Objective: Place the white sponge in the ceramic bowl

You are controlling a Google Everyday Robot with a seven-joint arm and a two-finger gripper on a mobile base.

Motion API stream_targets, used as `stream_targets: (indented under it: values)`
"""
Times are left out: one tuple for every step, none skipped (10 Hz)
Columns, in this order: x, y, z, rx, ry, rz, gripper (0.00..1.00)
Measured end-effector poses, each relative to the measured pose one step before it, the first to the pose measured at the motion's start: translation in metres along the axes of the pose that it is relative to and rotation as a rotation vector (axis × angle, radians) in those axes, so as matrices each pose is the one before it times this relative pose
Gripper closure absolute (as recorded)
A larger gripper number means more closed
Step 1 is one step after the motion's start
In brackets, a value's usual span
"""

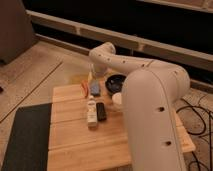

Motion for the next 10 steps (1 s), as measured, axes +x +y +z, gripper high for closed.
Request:
stream_targets:
  values:
    - [-0.00305, -0.00568, 0.00591, 0.00735, 0.00648, -0.00503, 0.35]
    - [-0.0064, -0.00601, 0.00507, 0.00791, -0.0004, -0.00938, 0.35]
    - [-0.00754, -0.00287, 0.00662, 0.00516, -0.00115, -0.02094, 0.35]
    - [-0.00646, 0.0025, 0.00623, -0.002, -0.0017, -0.02657, 0.35]
    - [-0.00714, 0.00652, 0.0072, -0.00879, -0.00293, -0.03263, 0.35]
    - [-0.00533, 0.00599, 0.00797, -0.01377, -0.00114, -0.0341, 0.35]
    - [-0.00272, 0.00492, 0.00628, -0.01203, -0.00048, -0.03065, 0.35]
    - [-0.00301, 0.00508, 0.00637, -0.00906, -0.00538, -0.03455, 0.35]
    - [-0.00471, 0.0022, 0.00427, -0.0018, -0.01872, -0.03587, 0.35]
    - [-0.00091, -0.00088, 0.00204, 0.00778, -0.00626, -0.02662, 0.35]
